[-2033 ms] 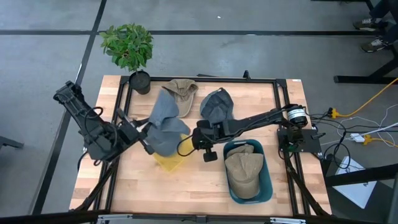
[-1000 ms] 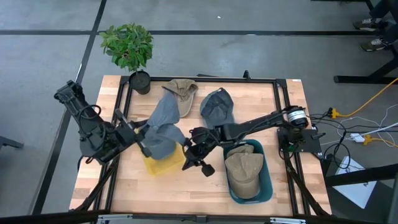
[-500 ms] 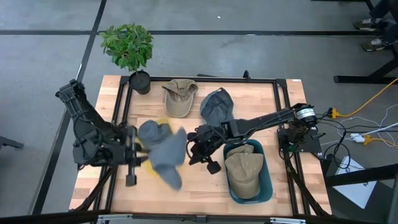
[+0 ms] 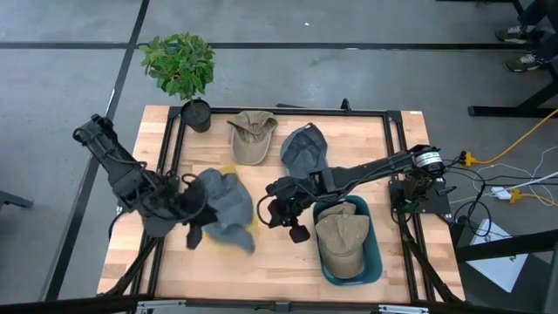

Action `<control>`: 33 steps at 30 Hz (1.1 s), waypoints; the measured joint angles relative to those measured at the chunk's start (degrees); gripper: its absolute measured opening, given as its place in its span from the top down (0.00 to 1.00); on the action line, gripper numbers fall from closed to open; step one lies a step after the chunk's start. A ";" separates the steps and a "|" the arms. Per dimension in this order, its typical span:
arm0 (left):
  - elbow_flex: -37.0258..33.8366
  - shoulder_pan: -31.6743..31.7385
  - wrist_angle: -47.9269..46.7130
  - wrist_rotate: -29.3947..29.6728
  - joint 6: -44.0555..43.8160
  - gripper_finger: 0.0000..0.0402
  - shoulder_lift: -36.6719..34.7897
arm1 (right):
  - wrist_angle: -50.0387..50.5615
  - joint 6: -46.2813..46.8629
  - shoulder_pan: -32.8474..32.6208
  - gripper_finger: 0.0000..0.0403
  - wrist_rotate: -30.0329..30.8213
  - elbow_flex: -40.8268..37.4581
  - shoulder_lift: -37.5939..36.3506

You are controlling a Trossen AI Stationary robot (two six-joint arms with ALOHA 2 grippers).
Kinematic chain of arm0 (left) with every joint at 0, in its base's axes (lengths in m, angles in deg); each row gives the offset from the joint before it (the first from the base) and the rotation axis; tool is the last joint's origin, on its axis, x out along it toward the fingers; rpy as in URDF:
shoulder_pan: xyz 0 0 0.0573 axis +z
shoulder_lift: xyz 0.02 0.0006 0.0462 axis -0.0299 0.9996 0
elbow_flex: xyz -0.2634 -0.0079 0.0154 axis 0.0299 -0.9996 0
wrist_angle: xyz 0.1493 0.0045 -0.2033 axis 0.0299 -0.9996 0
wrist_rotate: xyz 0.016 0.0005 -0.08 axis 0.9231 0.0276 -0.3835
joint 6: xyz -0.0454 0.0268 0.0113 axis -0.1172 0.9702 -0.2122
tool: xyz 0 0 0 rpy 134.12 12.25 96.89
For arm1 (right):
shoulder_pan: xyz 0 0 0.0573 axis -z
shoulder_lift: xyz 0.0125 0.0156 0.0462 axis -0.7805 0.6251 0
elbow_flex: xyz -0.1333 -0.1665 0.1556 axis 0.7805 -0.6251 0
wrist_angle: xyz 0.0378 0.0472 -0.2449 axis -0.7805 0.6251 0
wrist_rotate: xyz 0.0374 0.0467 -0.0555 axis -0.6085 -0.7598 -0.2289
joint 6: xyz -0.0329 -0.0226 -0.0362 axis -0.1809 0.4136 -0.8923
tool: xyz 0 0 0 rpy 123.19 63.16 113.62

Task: Pick & Place hat
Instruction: Put the left gray cap into the yellow bin

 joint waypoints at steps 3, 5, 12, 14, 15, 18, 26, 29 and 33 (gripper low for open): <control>0.71 1.85 -6.17 -0.23 -12.57 0.99 0.66 | 0.11 0.73 0.10 0.95 1.96 0.00 -0.02; 0.75 2.67 -9.32 -1.42 -20.74 0.99 0.68 | 0.28 1.11 0.11 0.95 3.79 0.00 -0.02; 0.75 2.91 -21.13 -4.61 -48.26 0.99 0.70 | 0.26 1.91 0.15 0.95 8.60 0.00 -0.02; 0.75 2.95 -24.10 -6.38 -54.01 0.99 0.74 | 0.28 1.98 0.15 0.95 10.04 0.00 -0.02; 0.75 2.93 -25.16 -6.83 -56.41 0.99 0.89 | 0.36 1.98 0.15 0.95 10.70 0.00 -0.02; 0.75 3.17 -27.86 -8.15 -63.25 0.99 1.67 | 0.70 1.98 0.16 0.95 12.20 0.00 -0.02; 0.75 5.65 -29.44 -3.39 -70.64 0.99 6.16 | 1.39 1.82 0.44 0.95 12.95 0.00 -0.02; 0.77 7.61 -28.80 -0.34 -70.61 0.99 8.48 | 1.29 1.77 0.44 0.95 12.95 0.00 -0.02; 0.76 9.15 -28.59 -2.10 -70.90 0.99 11.96 | 2.27 1.79 0.44 0.95 12.95 0.00 -0.02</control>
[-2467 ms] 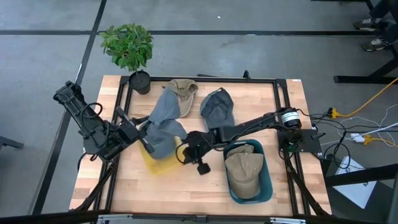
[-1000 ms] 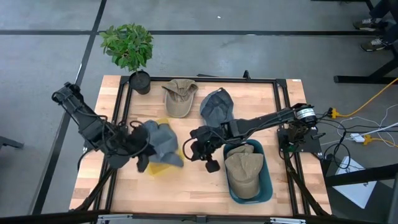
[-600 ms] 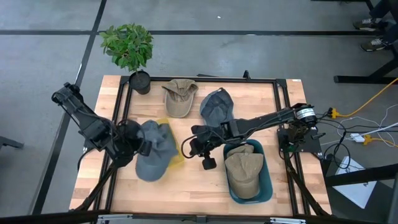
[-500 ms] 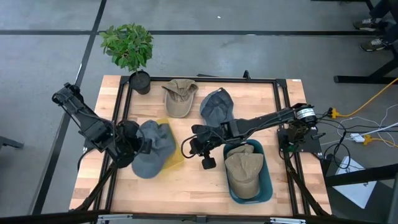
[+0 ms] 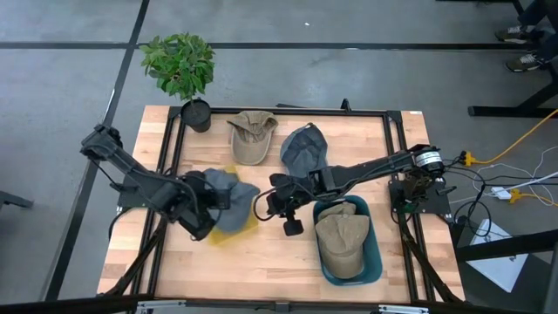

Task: Pick & Place hat
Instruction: Put the left gray cap into the yellow bin

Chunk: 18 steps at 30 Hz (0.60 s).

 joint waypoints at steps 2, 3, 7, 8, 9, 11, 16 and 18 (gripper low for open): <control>0.01 0.67 -0.05 -1.06 0.10 0.99 0.99 | 0.60 0.00 0.09 0.95 -0.02 0.00 0.00; 0.01 0.85 -0.23 -1.41 0.25 0.99 1.14 | 0.74 0.00 0.09 0.95 0.00 0.00 0.00; 0.01 0.63 -2.88 -2.50 0.20 0.99 0.60 | 1.02 0.19 0.11 0.95 0.01 0.00 0.00; 0.01 0.37 -3.70 -2.74 -0.06 0.99 0.33 | 1.06 0.18 0.15 0.95 0.00 0.00 0.00; 0.01 0.19 -4.36 -2.87 -0.13 0.99 0.11 | 1.09 0.18 0.15 0.95 0.01 0.00 0.00; 0.01 -0.09 -4.70 -2.82 -0.20 0.99 0.07 | 1.12 0.28 0.15 0.95 0.02 0.00 0.00; 0.01 0.56 -4.02 -2.44 0.54 0.99 0.07 | 1.24 0.42 0.15 0.95 0.02 0.00 0.00; 0.01 0.54 -4.11 -3.28 1.34 0.97 -0.09 | 1.59 0.44 0.15 0.95 0.02 0.00 0.00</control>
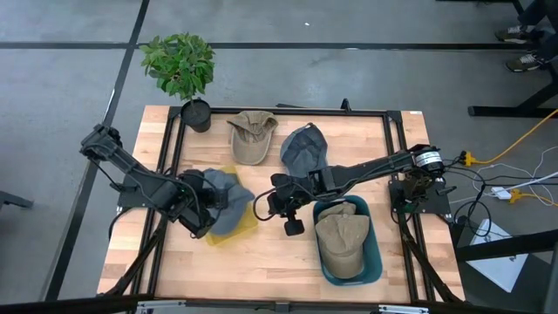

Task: Pick & Place hat
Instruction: Put the left gray cap into the yellow bin

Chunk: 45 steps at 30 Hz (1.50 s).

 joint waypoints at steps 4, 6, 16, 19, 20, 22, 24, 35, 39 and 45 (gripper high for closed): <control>-0.01 -0.04 -0.11 -0.42 4.65 0.90 -1.31 | 0.43 0.16 -0.01 0.95 -0.02 0.00 0.00; 0.00 -0.02 -0.25 0.16 6.27 0.85 -2.36 | 0.64 0.58 -0.02 0.95 -0.04 0.00 0.00; 0.00 -0.24 -0.02 -1.98 19.10 0.60 -10.14 | -0.58 0.01 -0.02 0.95 0.12 -0.01 -0.01; 0.00 -0.68 1.72 -1.91 30.15 0.58 -11.86 | -4.07 0.85 -0.10 0.95 3.50 -0.01 -0.02; 0.00 -0.68 2.32 -1.85 33.92 0.58 -12.23 | -4.94 1.49 -0.30 0.95 5.22 0.00 -0.07; 0.00 -0.68 2.94 -1.80 41.56 0.58 -12.58 | -5.54 3.39 -0.75 0.95 8.67 -0.02 -0.50; 0.00 -0.68 2.83 -1.92 49.53 0.58 -12.60 | -6.12 5.71 -1.44 0.95 11.34 0.05 -1.22; 0.00 -0.68 2.82 -2.06 85.82 0.59 -12.54 | -15.60 4.71 -3.74 0.91 14.46 4.11 -1.68; 0.00 -0.68 2.77 -2.17 94.23 0.60 -12.52 | -18.94 9.45 -2.17 0.78 14.42 4.11 -1.68; 0.00 -0.68 2.34 -2.16 101.16 0.61 -12.50 | -24.77 19.30 0.41 0.51 13.31 4.17 1.76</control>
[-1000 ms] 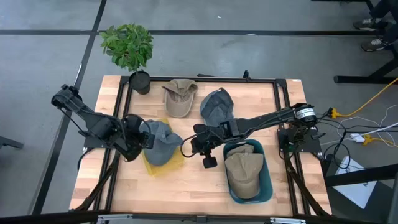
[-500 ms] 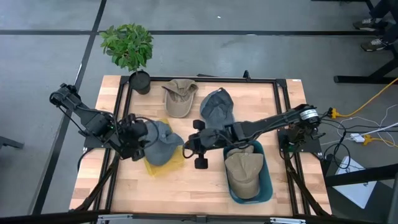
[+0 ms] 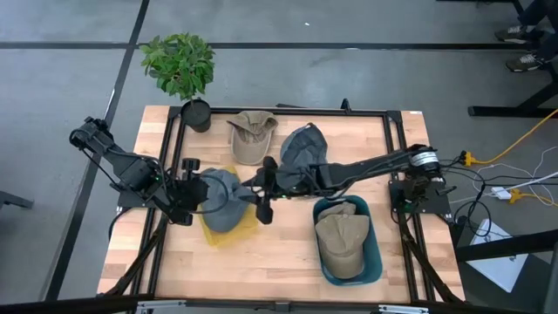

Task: Pick & Place hat
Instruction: Put the left gray cap into the yellow bin

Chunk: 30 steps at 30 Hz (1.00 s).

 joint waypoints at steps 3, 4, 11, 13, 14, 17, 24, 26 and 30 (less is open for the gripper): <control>0.00 0.00 -0.07 0.42 0.46 0.61 -0.01 | -2.75 3.43 0.82 0.40 -1.42 -0.02 2.81; 0.00 0.00 -0.11 0.42 0.50 0.61 0.01 | -3.34 4.22 1.01 0.38 -1.21 -0.02 3.55; 0.00 0.00 -0.15 0.44 0.66 0.63 0.01 | -4.24 6.15 1.36 0.35 5.82 2.02 7.11; 0.00 0.00 -0.17 0.47 0.67 0.63 -0.01 | -3.72 5.88 1.41 0.36 6.14 3.12 8.19; 0.00 0.00 -0.15 0.47 0.65 0.63 0.01 | -3.26 5.79 1.41 0.37 6.14 3.65 8.81; 0.00 0.00 -0.17 0.49 0.60 0.63 0.01 | -2.09 5.90 1.36 0.38 6.14 4.67 10.60; 0.00 0.00 -0.11 0.51 0.43 0.63 -0.01 | -0.32 6.21 1.34 0.41 6.12 8.83 14.98; -0.01 0.00 -0.09 0.51 0.43 0.63 0.01 | 0.19 6.13 1.34 0.41 6.12 10.13 16.06; -0.01 0.00 -0.04 0.53 0.25 0.63 0.01 | 1.87 5.79 1.36 0.41 6.14 12.68 18.38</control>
